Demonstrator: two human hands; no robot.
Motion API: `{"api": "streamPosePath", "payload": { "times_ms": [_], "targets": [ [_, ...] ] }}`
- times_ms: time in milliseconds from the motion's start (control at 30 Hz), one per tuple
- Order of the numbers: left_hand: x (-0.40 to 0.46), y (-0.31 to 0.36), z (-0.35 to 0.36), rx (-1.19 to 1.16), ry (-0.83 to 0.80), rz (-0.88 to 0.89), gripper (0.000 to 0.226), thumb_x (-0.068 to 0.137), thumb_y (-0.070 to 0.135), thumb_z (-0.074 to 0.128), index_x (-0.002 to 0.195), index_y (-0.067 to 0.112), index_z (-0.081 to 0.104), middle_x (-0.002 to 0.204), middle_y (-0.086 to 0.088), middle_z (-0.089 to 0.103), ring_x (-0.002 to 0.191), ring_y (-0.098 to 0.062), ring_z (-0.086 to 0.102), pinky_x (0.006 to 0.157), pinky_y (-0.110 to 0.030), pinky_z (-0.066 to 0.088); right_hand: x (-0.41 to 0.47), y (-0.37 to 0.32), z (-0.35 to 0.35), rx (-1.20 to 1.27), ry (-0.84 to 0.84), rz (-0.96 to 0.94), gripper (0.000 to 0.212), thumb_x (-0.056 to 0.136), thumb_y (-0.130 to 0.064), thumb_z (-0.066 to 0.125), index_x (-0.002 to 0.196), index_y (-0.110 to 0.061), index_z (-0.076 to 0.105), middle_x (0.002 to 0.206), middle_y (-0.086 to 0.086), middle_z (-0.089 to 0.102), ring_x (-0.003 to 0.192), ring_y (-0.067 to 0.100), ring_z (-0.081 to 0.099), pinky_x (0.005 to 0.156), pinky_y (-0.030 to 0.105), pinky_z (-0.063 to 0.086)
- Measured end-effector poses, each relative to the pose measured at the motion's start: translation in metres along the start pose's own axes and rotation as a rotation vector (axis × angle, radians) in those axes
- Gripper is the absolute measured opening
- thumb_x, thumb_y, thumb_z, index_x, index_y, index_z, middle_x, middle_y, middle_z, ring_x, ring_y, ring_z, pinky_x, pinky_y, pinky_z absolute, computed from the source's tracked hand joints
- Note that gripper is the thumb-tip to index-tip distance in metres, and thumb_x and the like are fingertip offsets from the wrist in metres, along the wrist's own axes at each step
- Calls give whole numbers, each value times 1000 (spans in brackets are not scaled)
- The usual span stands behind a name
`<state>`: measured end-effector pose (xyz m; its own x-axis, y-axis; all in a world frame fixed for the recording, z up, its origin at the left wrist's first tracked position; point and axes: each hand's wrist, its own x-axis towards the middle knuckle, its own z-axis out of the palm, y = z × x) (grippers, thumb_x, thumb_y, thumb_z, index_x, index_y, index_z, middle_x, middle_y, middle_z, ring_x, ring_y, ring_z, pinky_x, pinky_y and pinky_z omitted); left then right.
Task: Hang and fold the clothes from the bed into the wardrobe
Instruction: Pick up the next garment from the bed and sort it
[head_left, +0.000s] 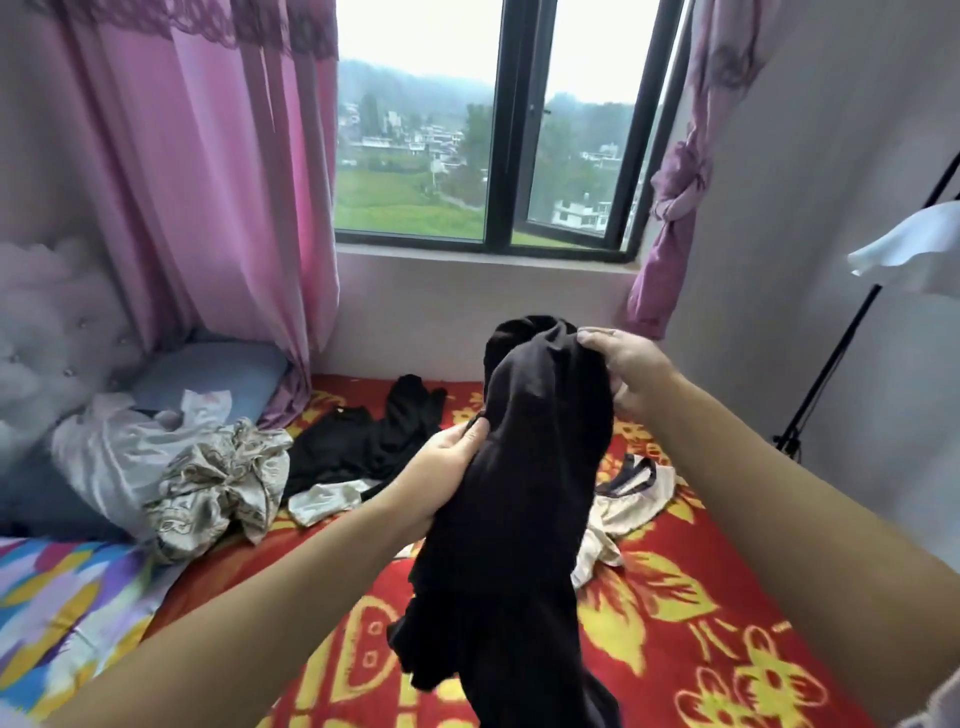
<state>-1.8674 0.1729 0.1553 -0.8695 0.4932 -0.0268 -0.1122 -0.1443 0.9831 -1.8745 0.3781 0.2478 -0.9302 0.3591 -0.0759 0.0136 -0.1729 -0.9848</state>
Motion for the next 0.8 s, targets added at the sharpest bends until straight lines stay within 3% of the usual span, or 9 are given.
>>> {"api": "streamPosePath", "payload": {
  "times_ms": [100, 167, 333, 433, 533, 633, 700, 733, 800],
  "targets": [
    [6, 15, -8, -111, 59, 43, 26, 102, 27, 41, 103, 16, 65, 93, -4, 72, 82, -13, 69, 74, -25, 54, -16, 28, -8, -318, -302, 188, 3, 93, -15, 61, 94, -14, 63, 77, 5, 63, 68, 18, 61, 62, 29, 50],
    [11, 20, -14, -122, 106, 41, 27, 102, 29, 42, 100, 16, 66, 89, -1, 73, 81, -10, 69, 73, -25, 53, -26, 44, -2, -493, -309, 189, 10, 94, -14, 59, 91, -13, 68, 78, 6, 63, 68, 17, 59, 59, 25, 49],
    [23, 20, -41, 171, 193, 26, 36, 100, 38, 43, 95, 15, 70, 99, -9, 73, 91, -19, 68, 88, -33, 51, -28, 6, 3, -98, -29, -93, 33, 99, -1, 38, 85, -15, 65, 69, 8, 54, 45, 7, 51, 46, 16, 45],
    [30, 24, -57, 549, 219, 71, 38, 103, 34, 38, 85, 17, 67, 86, -6, 68, 72, -16, 61, 72, -29, 47, -34, -35, 4, 73, 50, -192, 31, 99, -3, 43, 85, -18, 67, 62, 5, 53, 42, 10, 50, 41, 16, 45],
    [29, 41, -57, 668, 203, 168, 31, 102, 31, 40, 86, 26, 66, 82, -2, 65, 68, -17, 61, 70, -30, 45, -45, -62, 21, 127, 15, -244, 28, 99, -3, 43, 90, -14, 67, 63, 4, 52, 38, 6, 51, 39, 16, 44],
    [11, 55, -27, 565, -46, 277, 12, 98, 27, 52, 100, 23, 63, 84, 3, 67, 73, -12, 64, 73, -25, 50, -48, -69, 34, 246, -67, -224, 28, 101, -1, 38, 95, -7, 65, 74, 9, 57, 49, 13, 65, 48, 23, 54],
    [1, 58, -2, 629, -172, 323, 30, 89, 35, 63, 117, 28, 54, 102, 12, 65, 92, -2, 62, 82, -18, 49, -51, -70, 38, 280, -113, -227, 29, 102, -2, 37, 98, -6, 65, 81, 12, 63, 61, 23, 71, 58, 31, 59],
    [0, 56, 9, 700, -172, 354, 40, 86, 38, 65, 123, 33, 49, 107, 19, 62, 98, 4, 59, 85, -13, 47, -54, -71, 40, 270, -143, -235, 28, 102, -2, 37, 100, -6, 65, 86, 13, 65, 66, 25, 72, 63, 33, 61],
    [5, 51, 22, 771, -34, 411, 31, 87, 27, 65, 114, 33, 50, 96, 22, 60, 91, 8, 58, 77, -7, 43, -60, -71, 43, 218, -176, -264, 27, 102, -3, 38, 105, -5, 65, 94, 12, 66, 75, 27, 73, 74, 37, 60]
  ]
}}
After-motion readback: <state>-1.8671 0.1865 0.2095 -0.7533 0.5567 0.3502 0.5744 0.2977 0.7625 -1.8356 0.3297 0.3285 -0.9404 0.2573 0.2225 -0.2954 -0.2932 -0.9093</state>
